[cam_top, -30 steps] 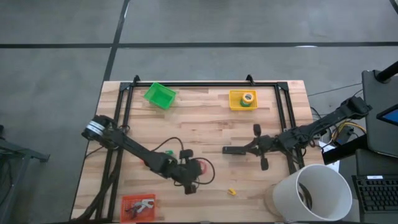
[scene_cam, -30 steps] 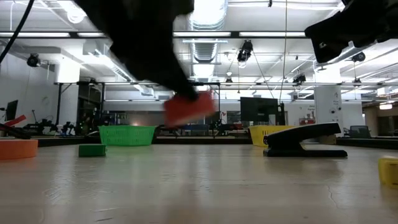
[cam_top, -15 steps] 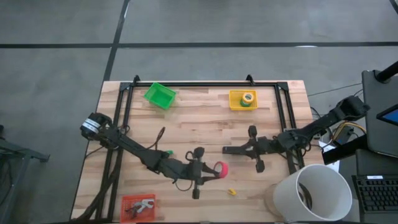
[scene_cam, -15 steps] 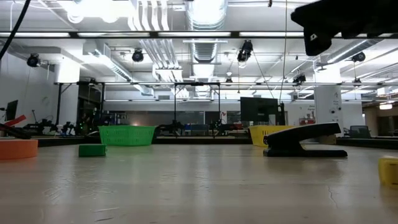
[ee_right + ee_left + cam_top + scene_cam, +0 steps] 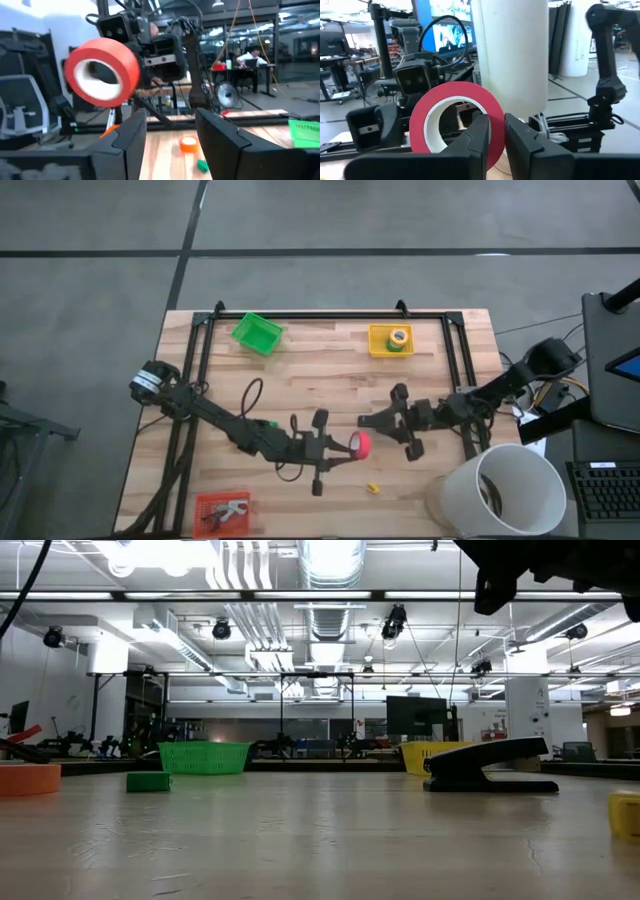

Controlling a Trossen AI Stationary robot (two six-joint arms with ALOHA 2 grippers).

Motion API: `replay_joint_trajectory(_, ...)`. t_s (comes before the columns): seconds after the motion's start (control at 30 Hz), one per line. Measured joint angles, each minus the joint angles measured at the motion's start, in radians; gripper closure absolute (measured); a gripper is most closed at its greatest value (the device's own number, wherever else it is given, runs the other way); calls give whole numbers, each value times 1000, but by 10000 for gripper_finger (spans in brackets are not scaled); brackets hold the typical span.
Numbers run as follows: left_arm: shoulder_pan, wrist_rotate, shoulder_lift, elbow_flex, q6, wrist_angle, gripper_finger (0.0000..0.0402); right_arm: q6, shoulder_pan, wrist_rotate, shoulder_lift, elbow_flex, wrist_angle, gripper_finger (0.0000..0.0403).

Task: Pick and place Stapler, Stapler remover, tape
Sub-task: Put the red tape into the yellow bin

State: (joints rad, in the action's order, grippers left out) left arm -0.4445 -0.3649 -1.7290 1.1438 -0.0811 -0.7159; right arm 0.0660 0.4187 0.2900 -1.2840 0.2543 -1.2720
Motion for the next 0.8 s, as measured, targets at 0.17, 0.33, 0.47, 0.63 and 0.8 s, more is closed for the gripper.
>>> replay_joint_trajectory(0.17, 4, 0, 0, -2, 0, -3, 359, -14, 7, -41, -70, 38, -69, 233)
replay_joint_trajectory(0.33, 9, 0, 0, -2, 1, -7, 352, -29, 15, -40, -140, 103, -69, 241)
replay_joint_trajectory(0.47, 9, 0, 0, -2, 2, -5, 356, -45, 16, -39, -177, 132, -69, 248)
replay_joint_trajectory(0.63, 8, 0, 0, -4, 9, 10, 354, -45, 16, -37, -181, 140, -70, 252)
replay_joint_trajectory(0.8, 9, 0, 0, -4, 10, 12, 355, -26, 18, -51, -171, 145, -71, 248)
